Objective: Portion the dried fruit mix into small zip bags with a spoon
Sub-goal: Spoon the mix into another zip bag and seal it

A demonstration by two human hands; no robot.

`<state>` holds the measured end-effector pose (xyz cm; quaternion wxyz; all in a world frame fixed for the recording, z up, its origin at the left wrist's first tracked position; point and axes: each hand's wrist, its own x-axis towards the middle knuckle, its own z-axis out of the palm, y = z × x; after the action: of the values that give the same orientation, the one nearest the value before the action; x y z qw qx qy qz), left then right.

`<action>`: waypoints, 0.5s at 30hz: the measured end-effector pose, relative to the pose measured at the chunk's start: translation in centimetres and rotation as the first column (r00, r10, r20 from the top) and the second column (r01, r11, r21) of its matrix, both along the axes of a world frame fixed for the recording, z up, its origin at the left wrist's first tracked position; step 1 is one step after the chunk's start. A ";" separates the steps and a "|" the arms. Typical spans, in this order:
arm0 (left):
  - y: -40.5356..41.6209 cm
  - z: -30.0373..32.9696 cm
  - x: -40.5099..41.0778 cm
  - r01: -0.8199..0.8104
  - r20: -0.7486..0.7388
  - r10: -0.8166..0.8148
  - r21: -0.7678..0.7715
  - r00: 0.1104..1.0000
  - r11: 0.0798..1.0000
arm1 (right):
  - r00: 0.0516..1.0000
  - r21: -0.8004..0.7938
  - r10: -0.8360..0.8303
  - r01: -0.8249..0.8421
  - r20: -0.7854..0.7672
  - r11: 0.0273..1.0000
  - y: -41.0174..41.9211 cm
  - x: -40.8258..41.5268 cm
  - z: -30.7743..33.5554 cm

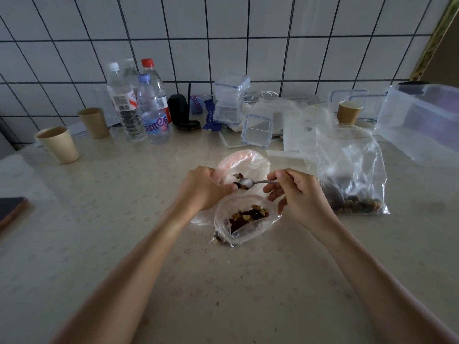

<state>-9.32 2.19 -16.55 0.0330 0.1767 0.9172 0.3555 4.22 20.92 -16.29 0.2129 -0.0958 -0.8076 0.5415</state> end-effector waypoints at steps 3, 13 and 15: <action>0.3 0.1 0.2 -0.010 0.000 0.010 0.062 1.000 0.998 | 0.999 -0.171 -0.005 0.012 0.041 0.985 -0.3 -0.1 0.2; 0.2 1.0 0.3 -0.056 0.351 -0.065 0.321 0.934 0.945 | 0.981 -0.445 0.080 0.007 0.177 0.896 -0.2 -0.6 -0.1; 0.1 1.2 0.2 -0.047 0.372 -0.076 0.312 0.925 0.949 | 0.977 -0.481 0.095 0.009 0.191 0.877 -0.1 -0.8 -0.2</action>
<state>-9.09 2.26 -15.37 0.1838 0.1143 0.8235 0.5243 3.47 20.83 -16.49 0.0845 -0.1836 -0.6682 0.7160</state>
